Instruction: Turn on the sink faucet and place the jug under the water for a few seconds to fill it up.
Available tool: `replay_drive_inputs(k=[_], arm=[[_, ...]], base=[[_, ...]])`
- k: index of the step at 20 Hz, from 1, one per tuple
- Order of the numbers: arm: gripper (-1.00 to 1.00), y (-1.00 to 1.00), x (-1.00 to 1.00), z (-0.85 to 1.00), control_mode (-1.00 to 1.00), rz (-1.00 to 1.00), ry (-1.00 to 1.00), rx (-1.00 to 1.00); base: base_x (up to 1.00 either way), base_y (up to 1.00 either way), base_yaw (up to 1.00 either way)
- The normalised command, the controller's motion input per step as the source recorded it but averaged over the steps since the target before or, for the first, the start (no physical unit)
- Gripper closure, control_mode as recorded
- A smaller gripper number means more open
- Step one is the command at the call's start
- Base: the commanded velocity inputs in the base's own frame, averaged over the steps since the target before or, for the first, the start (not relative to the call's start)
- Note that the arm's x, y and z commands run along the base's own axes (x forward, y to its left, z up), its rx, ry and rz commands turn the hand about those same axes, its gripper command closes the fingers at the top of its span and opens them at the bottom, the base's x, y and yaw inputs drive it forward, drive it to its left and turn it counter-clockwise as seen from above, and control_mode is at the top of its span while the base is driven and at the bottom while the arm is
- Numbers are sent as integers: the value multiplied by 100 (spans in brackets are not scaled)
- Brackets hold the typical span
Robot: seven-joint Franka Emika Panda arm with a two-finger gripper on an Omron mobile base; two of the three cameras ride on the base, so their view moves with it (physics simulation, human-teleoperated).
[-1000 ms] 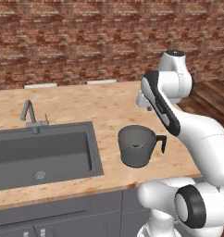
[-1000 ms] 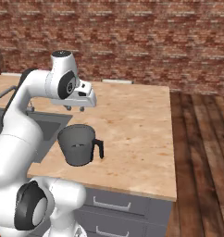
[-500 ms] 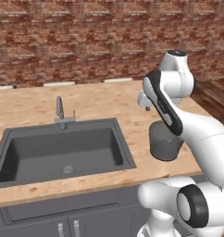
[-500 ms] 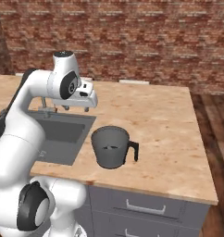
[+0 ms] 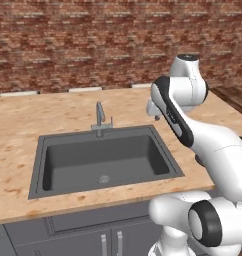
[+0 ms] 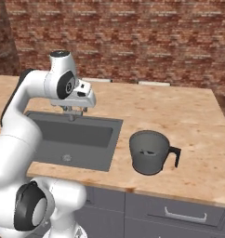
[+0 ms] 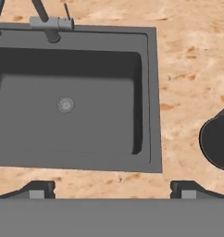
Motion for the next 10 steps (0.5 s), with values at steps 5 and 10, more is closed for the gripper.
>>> replay_drive_inputs(k=[5, 10], arm=[[-100, 0, 0, 0, 100, 0, 0, 0], [-100, 0, 0, 0, 100, 0, 0, 0]], base=[[36, -2, 0], [38, -4, 0]])
